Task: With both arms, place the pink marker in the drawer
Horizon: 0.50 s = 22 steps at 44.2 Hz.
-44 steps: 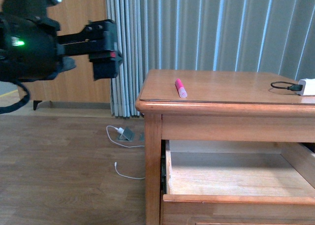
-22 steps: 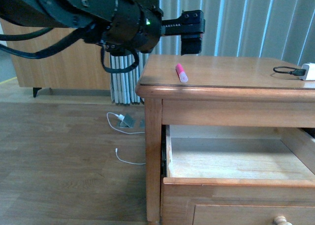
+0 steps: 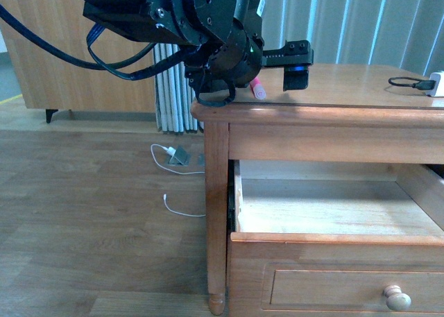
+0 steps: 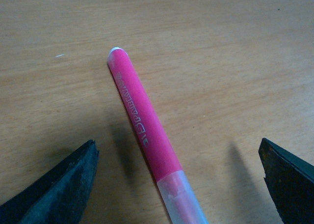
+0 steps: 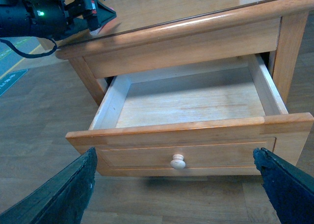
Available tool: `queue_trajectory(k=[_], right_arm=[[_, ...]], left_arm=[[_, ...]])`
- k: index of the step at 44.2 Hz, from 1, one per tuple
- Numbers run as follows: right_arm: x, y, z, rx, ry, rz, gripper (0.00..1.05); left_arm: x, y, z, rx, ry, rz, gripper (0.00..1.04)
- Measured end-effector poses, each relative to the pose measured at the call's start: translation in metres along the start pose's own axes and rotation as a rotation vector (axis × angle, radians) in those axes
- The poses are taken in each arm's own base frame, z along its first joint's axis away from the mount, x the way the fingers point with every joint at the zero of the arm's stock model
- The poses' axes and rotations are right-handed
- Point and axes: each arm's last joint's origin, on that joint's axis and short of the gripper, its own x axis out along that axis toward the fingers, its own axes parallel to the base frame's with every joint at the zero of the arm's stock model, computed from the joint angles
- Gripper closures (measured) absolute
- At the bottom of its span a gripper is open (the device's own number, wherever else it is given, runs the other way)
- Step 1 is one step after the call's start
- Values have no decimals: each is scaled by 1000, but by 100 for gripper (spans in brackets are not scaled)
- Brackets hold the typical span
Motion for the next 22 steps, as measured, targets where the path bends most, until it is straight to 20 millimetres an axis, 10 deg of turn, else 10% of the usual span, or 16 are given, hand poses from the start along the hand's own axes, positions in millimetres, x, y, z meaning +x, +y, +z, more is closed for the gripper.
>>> queue_trajectory(k=[22], right_arm=[[0,0,0,0,0,0,8]], left_arm=[[10,-7,6,75,93,21,6]])
